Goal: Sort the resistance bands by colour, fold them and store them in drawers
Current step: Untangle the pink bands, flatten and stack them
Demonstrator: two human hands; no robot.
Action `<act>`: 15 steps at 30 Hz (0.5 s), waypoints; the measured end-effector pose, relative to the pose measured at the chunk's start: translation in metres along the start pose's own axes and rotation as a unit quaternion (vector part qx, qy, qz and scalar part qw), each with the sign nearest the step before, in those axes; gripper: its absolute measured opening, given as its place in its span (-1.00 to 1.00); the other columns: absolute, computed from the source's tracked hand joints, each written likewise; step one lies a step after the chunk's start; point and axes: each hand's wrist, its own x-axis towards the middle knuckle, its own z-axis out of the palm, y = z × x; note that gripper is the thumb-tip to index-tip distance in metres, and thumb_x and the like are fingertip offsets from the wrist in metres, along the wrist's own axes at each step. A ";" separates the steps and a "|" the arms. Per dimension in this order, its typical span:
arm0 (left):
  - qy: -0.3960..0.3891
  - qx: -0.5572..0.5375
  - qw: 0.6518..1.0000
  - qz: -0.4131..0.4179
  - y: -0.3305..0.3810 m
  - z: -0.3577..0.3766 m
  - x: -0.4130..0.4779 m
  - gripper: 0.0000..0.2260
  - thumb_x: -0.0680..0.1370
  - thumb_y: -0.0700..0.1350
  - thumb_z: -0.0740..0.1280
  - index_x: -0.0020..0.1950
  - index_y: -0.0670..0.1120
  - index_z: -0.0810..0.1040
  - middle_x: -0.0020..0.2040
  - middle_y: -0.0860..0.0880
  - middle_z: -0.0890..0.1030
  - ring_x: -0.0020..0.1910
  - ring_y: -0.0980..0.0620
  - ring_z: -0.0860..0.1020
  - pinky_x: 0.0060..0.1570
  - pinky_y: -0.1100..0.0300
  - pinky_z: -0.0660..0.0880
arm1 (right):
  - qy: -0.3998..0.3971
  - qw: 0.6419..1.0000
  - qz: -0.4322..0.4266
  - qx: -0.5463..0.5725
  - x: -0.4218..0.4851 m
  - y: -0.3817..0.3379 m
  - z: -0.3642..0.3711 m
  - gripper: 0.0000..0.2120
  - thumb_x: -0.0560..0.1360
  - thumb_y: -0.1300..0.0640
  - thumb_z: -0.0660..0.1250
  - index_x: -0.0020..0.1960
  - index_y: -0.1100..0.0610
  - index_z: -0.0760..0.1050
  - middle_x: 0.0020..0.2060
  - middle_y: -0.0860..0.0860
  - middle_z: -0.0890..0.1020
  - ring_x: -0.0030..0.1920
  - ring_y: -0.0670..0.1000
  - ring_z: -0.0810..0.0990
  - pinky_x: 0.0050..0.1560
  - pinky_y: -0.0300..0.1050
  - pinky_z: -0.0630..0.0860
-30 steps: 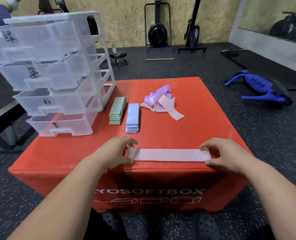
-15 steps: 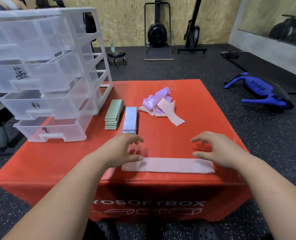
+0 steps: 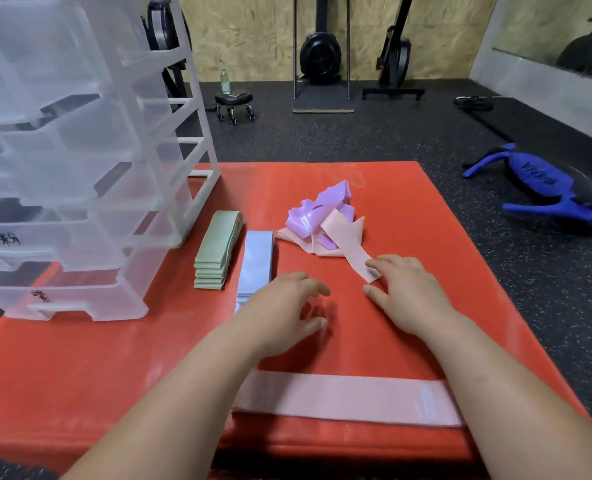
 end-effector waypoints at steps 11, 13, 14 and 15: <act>0.015 -0.013 1.000 -0.015 0.004 0.003 0.015 -0.62 0.56 0.11 0.45 0.37 0.13 0.57 0.18 0.11 0.58 0.19 0.03 0.55 0.19 -0.01 0.54 | 0.089 0.991 0.019 0.094 0.015 0.000 -0.006 -0.84 0.62 -0.13 0.35 0.04 -0.09 0.64 -0.08 -0.15 0.66 -0.02 0.03 0.59 -0.06 0.00 0.55; 0.038 -0.021 0.999 -0.024 0.006 0.001 0.014 -0.63 0.57 0.09 0.44 0.37 0.10 0.58 0.18 0.10 0.59 0.17 0.03 0.57 0.17 -0.02 0.56 | 0.088 0.974 -0.006 0.209 0.009 -0.003 -0.025 -0.89 0.61 -0.06 0.37 -0.02 -0.06 0.63 -0.11 -0.18 0.69 -0.06 -0.07 0.63 -0.03 -0.08 0.51; 0.052 -0.027 0.998 -0.027 0.006 0.000 0.013 -0.64 0.57 0.09 0.44 0.36 0.10 0.58 0.18 0.10 0.59 0.16 0.03 0.58 0.17 -0.02 0.56 | 0.096 0.966 -0.015 0.240 0.005 -0.005 -0.036 -0.89 0.59 -0.04 0.37 -0.05 -0.04 0.62 -0.13 -0.18 0.69 -0.07 -0.12 0.63 -0.05 -0.13 0.48; 0.067 -0.037 0.997 -0.030 0.007 -0.001 0.013 -0.65 0.58 0.09 0.44 0.36 0.09 0.59 0.18 0.10 0.60 0.14 0.03 0.59 0.16 -0.02 0.56 | 0.107 0.958 -0.019 0.264 0.000 -0.006 -0.046 -0.86 0.58 -0.04 0.36 -0.09 -0.02 0.61 -0.16 -0.17 0.68 -0.10 -0.17 0.61 -0.07 -0.15 0.47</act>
